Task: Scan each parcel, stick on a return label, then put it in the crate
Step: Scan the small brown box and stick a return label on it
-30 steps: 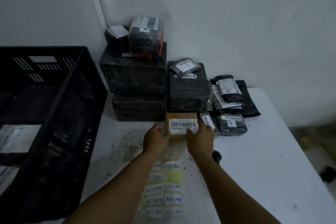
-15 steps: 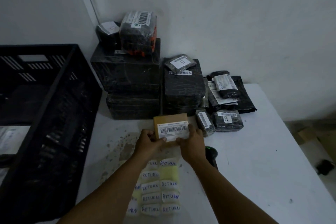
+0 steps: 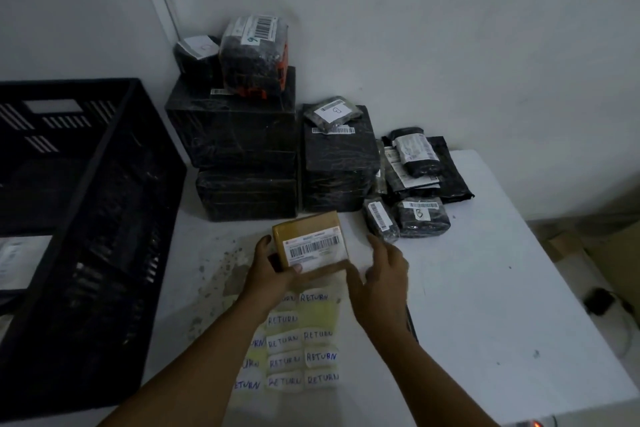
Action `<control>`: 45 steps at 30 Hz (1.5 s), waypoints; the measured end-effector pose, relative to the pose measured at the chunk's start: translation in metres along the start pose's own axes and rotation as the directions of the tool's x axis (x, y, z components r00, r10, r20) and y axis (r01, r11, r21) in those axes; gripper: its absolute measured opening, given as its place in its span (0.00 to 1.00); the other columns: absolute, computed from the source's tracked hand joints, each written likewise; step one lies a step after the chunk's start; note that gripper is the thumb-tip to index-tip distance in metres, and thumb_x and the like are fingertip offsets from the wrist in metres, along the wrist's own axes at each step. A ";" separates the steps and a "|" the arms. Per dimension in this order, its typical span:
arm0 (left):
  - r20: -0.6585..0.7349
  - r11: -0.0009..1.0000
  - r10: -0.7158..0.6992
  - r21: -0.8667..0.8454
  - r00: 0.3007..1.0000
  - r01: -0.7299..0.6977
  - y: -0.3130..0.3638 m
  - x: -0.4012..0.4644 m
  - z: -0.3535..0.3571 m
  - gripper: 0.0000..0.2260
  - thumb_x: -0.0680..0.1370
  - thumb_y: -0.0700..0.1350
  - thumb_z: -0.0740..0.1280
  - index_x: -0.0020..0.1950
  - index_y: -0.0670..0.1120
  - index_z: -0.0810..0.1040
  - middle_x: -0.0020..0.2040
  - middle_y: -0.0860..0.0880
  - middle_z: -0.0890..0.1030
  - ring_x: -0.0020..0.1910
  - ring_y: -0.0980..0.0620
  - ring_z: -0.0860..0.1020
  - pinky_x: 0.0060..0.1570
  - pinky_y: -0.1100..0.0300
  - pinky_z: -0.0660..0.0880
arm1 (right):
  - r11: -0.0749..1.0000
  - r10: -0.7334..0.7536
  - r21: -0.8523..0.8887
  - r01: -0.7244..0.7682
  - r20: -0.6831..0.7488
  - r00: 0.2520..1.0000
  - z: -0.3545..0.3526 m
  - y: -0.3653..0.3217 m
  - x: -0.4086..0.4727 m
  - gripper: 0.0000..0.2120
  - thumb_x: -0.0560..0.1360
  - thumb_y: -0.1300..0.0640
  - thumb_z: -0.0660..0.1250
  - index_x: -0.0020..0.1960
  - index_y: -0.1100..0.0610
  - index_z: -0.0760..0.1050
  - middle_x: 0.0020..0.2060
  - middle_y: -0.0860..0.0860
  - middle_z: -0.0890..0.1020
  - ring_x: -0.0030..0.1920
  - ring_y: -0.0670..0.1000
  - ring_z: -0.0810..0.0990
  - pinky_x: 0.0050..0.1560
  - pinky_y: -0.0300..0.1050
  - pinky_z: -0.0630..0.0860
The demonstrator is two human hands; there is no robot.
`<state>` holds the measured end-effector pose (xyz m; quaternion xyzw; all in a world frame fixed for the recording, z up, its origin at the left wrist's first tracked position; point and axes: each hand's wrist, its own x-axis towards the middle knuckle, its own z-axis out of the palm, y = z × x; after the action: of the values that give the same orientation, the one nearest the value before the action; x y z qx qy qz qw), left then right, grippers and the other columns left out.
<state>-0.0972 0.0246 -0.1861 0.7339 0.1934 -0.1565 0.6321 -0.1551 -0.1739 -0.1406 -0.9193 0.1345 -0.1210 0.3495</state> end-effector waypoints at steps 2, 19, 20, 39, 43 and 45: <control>-0.016 1.000 0.008 -0.029 1.000 -0.009 -0.001 -0.001 0.000 0.40 0.74 0.39 0.75 0.77 0.59 0.57 0.64 0.51 0.79 0.61 0.47 0.78 0.61 0.41 0.76 | 0.993 0.094 -0.065 -0.102 -0.112 0.989 -0.014 0.018 -0.006 0.29 0.73 0.48 0.73 0.71 0.53 0.69 0.64 0.56 0.74 0.64 0.58 0.72 0.61 0.56 0.72; -0.170 0.996 0.086 -0.012 0.982 -0.090 0.013 -0.012 -0.033 0.44 0.75 0.37 0.73 0.80 0.59 0.50 0.69 0.49 0.75 0.64 0.47 0.75 0.63 0.44 0.74 | 0.828 0.511 -0.016 -0.561 0.433 0.742 -0.013 0.044 -0.003 0.12 0.74 0.47 0.72 0.46 0.57 0.80 0.37 0.50 0.82 0.38 0.50 0.81 0.40 0.43 0.76; -0.166 0.994 0.104 0.000 0.981 -0.105 0.014 -0.012 -0.034 0.44 0.75 0.37 0.73 0.80 0.60 0.49 0.70 0.49 0.74 0.66 0.46 0.74 0.64 0.43 0.74 | 0.832 0.484 0.032 -0.554 0.448 0.752 -0.017 0.037 -0.007 0.12 0.74 0.49 0.73 0.44 0.57 0.80 0.33 0.49 0.82 0.34 0.48 0.80 0.35 0.41 0.74; -0.034 0.960 0.232 0.168 0.972 -0.223 0.012 -0.008 -0.060 0.53 0.71 0.33 0.76 0.80 0.59 0.44 0.68 0.53 0.71 0.61 0.54 0.73 0.42 0.72 0.74 | 0.928 0.151 0.187 -0.321 0.601 0.785 -0.041 -0.073 -0.045 0.12 0.72 0.51 0.70 0.35 0.54 0.73 0.23 0.47 0.73 0.23 0.42 0.68 0.25 0.32 0.65; -0.022 0.948 0.243 0.214 0.970 -0.233 0.010 -0.005 -0.063 0.57 0.67 0.34 0.79 0.80 0.59 0.42 0.65 0.56 0.69 0.61 0.55 0.72 0.39 0.73 0.73 | 0.919 0.157 0.195 -0.342 0.615 0.773 -0.042 -0.073 -0.048 0.12 0.73 0.51 0.71 0.34 0.53 0.72 0.22 0.47 0.74 0.23 0.42 0.69 0.25 0.32 0.66; -0.016 0.946 0.237 0.233 0.971 -0.227 0.009 -0.004 -0.064 0.58 0.67 0.35 0.79 0.80 0.60 0.42 0.64 0.55 0.69 0.61 0.54 0.72 0.43 0.68 0.75 | 0.912 0.158 0.208 -0.353 0.617 0.771 -0.043 -0.072 -0.049 0.13 0.73 0.52 0.71 0.33 0.53 0.72 0.21 0.46 0.73 0.22 0.42 0.68 0.24 0.32 0.65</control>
<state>-0.0972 0.0865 -0.1663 0.8228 0.1003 -0.0860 0.5527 -0.2032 -0.1319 -0.0670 -0.8162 0.1242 0.1990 0.5280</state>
